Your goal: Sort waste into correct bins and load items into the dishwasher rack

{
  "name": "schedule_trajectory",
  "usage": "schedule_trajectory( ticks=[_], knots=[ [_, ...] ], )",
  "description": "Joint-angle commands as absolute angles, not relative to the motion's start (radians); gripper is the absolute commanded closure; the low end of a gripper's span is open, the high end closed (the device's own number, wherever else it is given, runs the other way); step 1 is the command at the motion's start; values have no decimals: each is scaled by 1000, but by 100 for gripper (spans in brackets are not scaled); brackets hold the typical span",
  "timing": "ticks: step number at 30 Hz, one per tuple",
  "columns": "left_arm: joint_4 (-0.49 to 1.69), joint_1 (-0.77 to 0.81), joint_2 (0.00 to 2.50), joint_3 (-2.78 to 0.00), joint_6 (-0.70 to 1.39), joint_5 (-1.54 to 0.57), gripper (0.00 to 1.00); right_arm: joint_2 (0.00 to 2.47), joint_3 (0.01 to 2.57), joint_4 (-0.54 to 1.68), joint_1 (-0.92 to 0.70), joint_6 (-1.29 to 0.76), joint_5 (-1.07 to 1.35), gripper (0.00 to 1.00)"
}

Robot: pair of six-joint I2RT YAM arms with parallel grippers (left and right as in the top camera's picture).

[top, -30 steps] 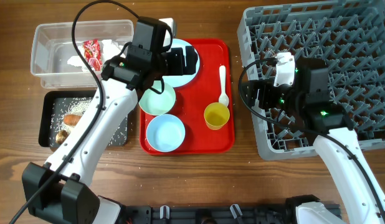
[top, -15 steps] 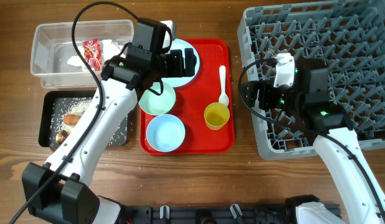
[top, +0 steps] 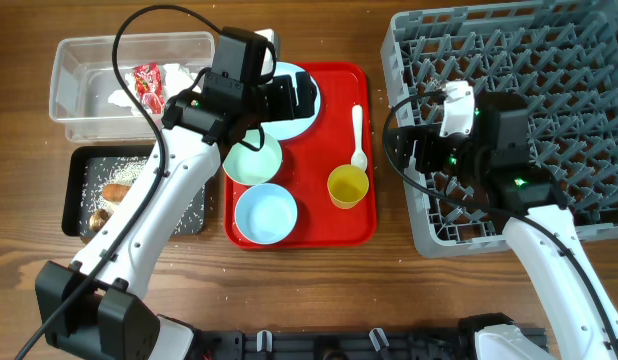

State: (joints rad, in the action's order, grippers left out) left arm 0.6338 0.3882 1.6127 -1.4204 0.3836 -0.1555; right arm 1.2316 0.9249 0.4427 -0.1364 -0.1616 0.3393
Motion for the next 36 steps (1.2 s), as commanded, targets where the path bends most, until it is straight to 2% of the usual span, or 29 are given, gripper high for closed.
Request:
schedule_trajectory(
  ticks=[1, 4, 8, 14, 17, 21, 25, 27, 28, 30, 32, 36],
  knots=[
    [620, 363, 1604, -1434, 396, -163, 0, 1238, 942, 381, -135, -259, 348, 0],
    [657, 329, 1592, -1448, 353, -164, 0, 1238, 944, 347, -136, -265, 375, 0],
    [818, 328, 1592, -1565, 299, -47, 0, 1238, 1024, 383, -136, -289, 374, 3],
    [939, 281, 1594, -1642, 299, 2, 1, 1292, 1304, 552, -137, -278, 348, 5],
    [986, 235, 1594, -1642, 299, 2, 0, 1384, 1420, 547, -147, -294, 348, 6],
    [997, 183, 1594, -1642, 303, 1, 0, 1625, 1585, 525, -240, -349, 283, 9],
    [1023, 179, 1594, -1642, 303, 6, 0, 1783, 1623, 546, -326, -400, 312, 14],
    [1039, 126, 1594, -1642, 412, 4, 0, 1849, 1623, 578, -424, -396, 313, 15],
    [1052, 46, 1594, -1642, 450, -18, 0, 1919, 1623, 603, -496, -395, 303, 17],
    [1066, -17, 1594, -1642, 454, -22, 0, 1985, 1623, 611, -543, -395, 303, 27],
    [1071, -78, 1594, -1642, 454, -22, 0, 2072, 1623, 614, -593, -429, 304, 30],
    [1071, -92, 1594, -1642, 454, -21, 0, 2135, 1623, 592, -603, -456, 303, 46]
  ],
)
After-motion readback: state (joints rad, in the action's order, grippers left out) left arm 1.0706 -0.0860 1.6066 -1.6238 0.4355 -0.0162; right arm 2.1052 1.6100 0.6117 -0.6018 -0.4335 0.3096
